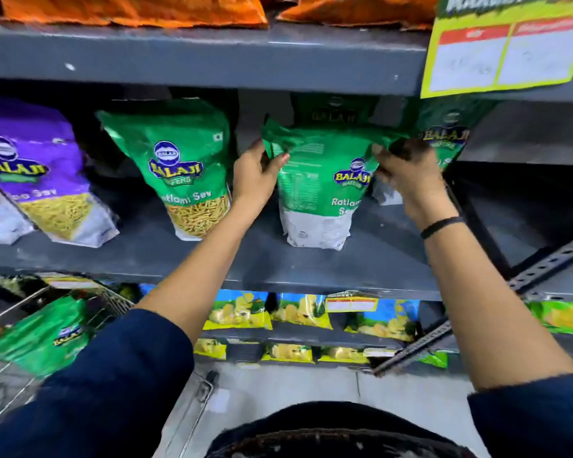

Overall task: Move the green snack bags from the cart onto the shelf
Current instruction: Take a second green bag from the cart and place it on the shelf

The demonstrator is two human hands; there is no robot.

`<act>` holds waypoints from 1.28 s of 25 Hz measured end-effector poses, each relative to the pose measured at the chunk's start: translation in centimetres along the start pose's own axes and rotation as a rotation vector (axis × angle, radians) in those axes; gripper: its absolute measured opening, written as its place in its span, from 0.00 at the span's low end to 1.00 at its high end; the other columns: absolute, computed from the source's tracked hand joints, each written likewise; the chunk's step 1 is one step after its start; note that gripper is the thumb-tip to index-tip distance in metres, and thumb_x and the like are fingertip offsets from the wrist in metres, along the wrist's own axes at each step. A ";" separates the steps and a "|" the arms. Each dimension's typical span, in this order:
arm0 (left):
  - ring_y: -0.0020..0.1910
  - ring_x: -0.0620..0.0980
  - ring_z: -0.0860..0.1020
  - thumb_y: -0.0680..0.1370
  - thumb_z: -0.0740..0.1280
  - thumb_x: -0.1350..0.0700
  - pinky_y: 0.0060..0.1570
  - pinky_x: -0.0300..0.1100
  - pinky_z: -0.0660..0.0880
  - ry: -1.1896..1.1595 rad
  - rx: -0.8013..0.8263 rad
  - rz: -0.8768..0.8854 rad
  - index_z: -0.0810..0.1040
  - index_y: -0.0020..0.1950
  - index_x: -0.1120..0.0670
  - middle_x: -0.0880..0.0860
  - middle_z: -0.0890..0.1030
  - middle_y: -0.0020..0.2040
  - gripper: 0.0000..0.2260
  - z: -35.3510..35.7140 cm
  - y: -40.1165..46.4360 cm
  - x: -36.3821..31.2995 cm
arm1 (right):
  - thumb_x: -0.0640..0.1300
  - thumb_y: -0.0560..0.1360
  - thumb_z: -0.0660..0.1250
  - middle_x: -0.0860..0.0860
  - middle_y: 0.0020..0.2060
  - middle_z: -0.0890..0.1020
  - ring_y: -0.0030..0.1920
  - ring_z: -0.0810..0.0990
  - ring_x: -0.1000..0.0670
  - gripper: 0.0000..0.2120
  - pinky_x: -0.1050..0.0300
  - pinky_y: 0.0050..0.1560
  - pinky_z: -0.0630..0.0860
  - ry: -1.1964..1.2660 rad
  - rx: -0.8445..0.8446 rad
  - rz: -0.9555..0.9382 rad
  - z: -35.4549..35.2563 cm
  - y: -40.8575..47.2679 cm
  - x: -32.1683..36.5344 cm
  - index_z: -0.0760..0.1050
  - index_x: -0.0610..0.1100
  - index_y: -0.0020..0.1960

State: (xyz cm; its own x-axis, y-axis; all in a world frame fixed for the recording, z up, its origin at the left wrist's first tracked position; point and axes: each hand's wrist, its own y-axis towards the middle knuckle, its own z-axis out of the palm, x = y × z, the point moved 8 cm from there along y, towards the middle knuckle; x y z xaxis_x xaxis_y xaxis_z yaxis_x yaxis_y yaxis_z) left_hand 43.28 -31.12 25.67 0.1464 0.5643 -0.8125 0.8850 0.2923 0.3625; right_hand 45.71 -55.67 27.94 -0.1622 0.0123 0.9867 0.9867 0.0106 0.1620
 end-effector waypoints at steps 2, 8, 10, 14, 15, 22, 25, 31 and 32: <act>0.51 0.51 0.80 0.66 0.62 0.38 0.55 0.48 0.76 -0.153 0.006 -0.021 0.76 0.54 0.62 0.61 0.82 0.52 0.30 0.6 0.1 0.7 | 0.41 0.72 0.69 0.53 0.31 0.74 0.24 0.72 0.62 0.09 0.68 0.25 0.70 0.064 -0.054 0.016 -0.4 -0.2 -1.3 0.68 0.48 0.40; 0.75 0.47 0.56 0.57 0.41 0.22 0.76 0.54 0.50 -0.621 0.382 -0.512 0.53 0.74 0.47 0.48 0.57 0.77 0.50 6.8 -2.5 4.7 | 0.51 0.76 0.61 0.49 0.51 0.74 0.49 0.73 0.53 0.21 0.59 0.49 0.68 0.146 -0.190 0.310 2.8 -8.2 -9.8 0.65 0.44 0.66; 0.71 0.50 0.66 0.63 0.39 0.23 0.73 0.50 0.60 -0.530 0.305 -0.485 0.61 0.72 0.49 0.52 0.66 0.73 0.46 7.1 -3.0 5.5 | 0.55 0.77 0.57 0.49 0.59 0.75 0.60 0.74 0.48 0.23 0.55 0.54 0.69 0.118 0.011 0.427 5.5 -9.8 -11.4 0.63 0.46 0.68; 0.36 0.50 0.77 0.76 0.38 0.35 0.38 0.39 0.72 -0.440 -0.004 -0.535 0.77 0.50 0.54 0.58 0.81 0.41 0.34 5.3 -3.6 7.9 | 0.58 0.77 0.54 0.51 0.74 0.62 0.72 0.62 0.54 0.27 0.57 0.70 0.59 0.080 -0.137 0.346 2.5 -7.0 -11.4 0.57 0.48 0.73; 0.40 0.51 0.78 0.75 0.39 0.34 0.43 0.42 0.72 -0.443 -0.006 -0.561 0.77 0.51 0.54 0.57 0.82 0.44 0.33 5.6 -3.8 8.6 | 0.56 0.78 0.53 0.51 0.73 0.63 0.70 0.63 0.55 0.26 0.59 0.69 0.59 0.092 -0.176 0.349 1.8 -6.8 -11.8 0.58 0.47 0.72; 0.63 0.47 0.72 0.74 0.49 0.33 0.64 0.48 0.68 -0.574 0.183 -0.509 0.69 0.64 0.42 0.49 0.73 0.68 0.24 8.8 -4.4 6.5 | 0.53 0.79 0.52 0.62 0.52 0.76 0.58 0.74 0.56 0.09 0.52 0.62 0.70 0.166 -0.009 0.401 3.5 -6.9 -13.3 0.68 0.55 0.56; 0.62 0.48 0.72 0.76 0.50 0.35 0.68 0.53 0.67 -0.561 0.195 -0.526 0.68 0.59 0.41 0.50 0.72 0.68 0.18 8.8 -4.9 6.8 | 0.55 0.78 0.53 0.51 0.60 0.76 0.62 0.74 0.51 0.15 0.45 0.67 0.69 0.126 -0.002 0.376 3.4 -6.0 -13.4 0.69 0.51 0.59; 0.58 0.50 0.72 0.80 0.52 0.46 0.61 0.48 0.70 -0.491 -0.079 -0.534 0.70 0.64 0.54 0.52 0.75 0.60 0.19 4.9 -6.3 8.7 | 0.61 0.72 0.58 0.49 0.54 0.78 0.57 0.77 0.48 0.12 0.44 0.62 0.72 0.117 -0.307 0.337 3.0 -7.5 -14.4 0.71 0.55 0.50; 0.53 0.50 0.74 0.80 0.52 0.48 0.55 0.42 0.74 -0.493 -0.141 -0.510 0.71 0.62 0.57 0.54 0.76 0.56 0.18 3.5 -6.8 9.5 | 0.60 0.72 0.58 0.48 0.51 0.78 0.53 0.78 0.48 0.10 0.45 0.58 0.74 0.111 -0.346 0.338 3.4 -8.2 -14.5 0.71 0.55 0.47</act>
State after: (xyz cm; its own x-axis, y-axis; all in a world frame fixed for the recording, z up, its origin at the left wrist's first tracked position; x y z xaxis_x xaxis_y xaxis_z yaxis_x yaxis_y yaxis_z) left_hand 40.15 -30.45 13.89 -0.0580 -0.0733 -0.9956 0.8358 0.5418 -0.0886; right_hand 39.98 -52.52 12.30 0.1508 -0.1492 0.9772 0.9320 -0.3081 -0.1909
